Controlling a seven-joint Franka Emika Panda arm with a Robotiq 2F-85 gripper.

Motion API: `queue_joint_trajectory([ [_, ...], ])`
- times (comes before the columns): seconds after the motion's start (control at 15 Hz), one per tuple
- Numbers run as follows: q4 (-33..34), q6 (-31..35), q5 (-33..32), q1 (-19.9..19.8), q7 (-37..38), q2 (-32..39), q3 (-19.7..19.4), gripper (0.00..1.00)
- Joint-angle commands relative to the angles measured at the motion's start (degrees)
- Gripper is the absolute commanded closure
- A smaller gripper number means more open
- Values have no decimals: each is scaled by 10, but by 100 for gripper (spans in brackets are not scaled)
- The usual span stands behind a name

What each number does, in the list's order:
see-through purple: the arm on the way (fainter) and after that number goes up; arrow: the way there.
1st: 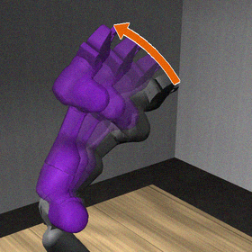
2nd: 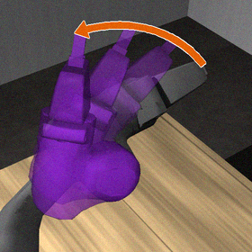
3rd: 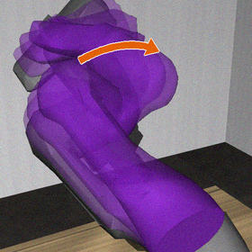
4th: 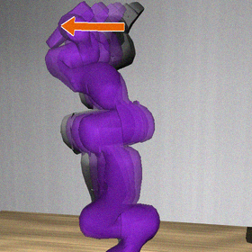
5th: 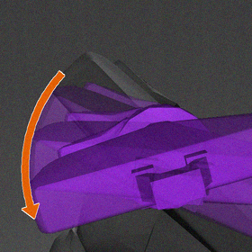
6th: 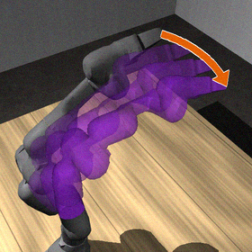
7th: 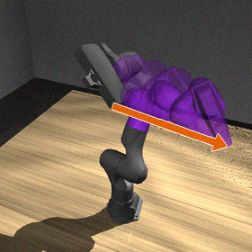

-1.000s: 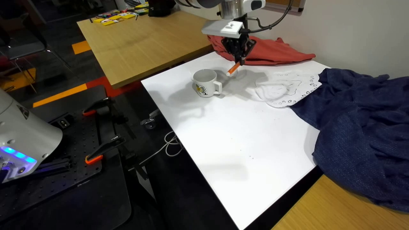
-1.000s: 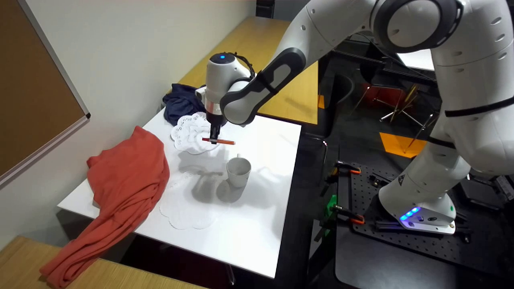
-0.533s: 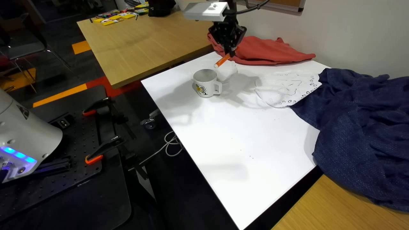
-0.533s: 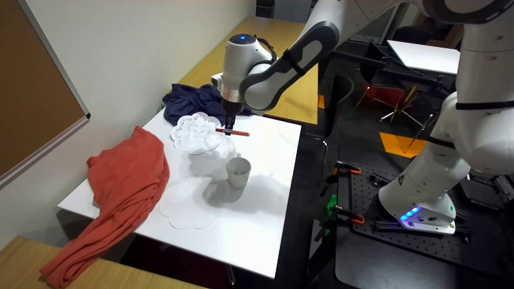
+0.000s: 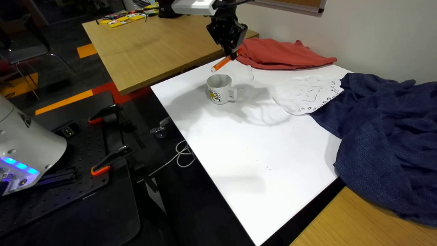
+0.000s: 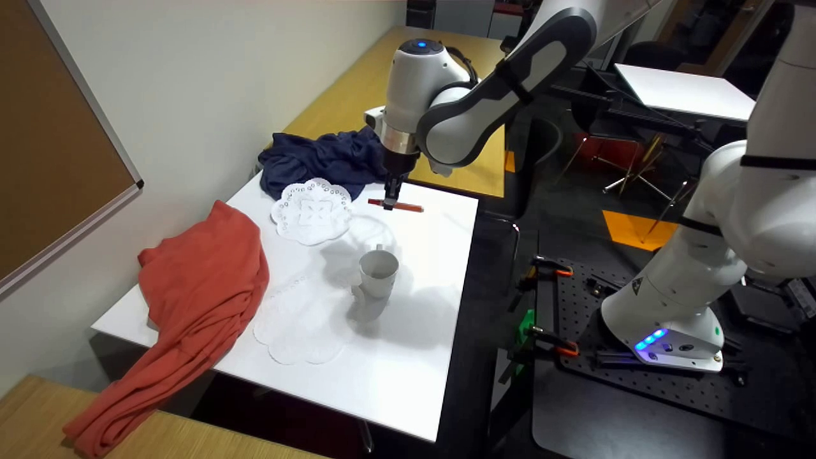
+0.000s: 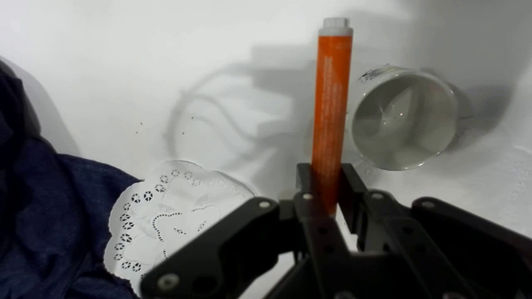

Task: Put the marker in the mug

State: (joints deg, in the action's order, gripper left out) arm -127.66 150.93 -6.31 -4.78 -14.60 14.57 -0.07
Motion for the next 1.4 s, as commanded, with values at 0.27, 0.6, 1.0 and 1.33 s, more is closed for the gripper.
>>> queue_joint_trajectory([
  [0.27, 5, 23, 50, -20, -105, 11, 29, 95],
  [0.6, 12, 42, 185, -79, -310, 20, 97, 95],
  [1.0, 32, 2, 356, -174, -588, 32, 184, 95],
  [1.33, 53, -87, 479, -250, -808, 47, 241, 95],
])
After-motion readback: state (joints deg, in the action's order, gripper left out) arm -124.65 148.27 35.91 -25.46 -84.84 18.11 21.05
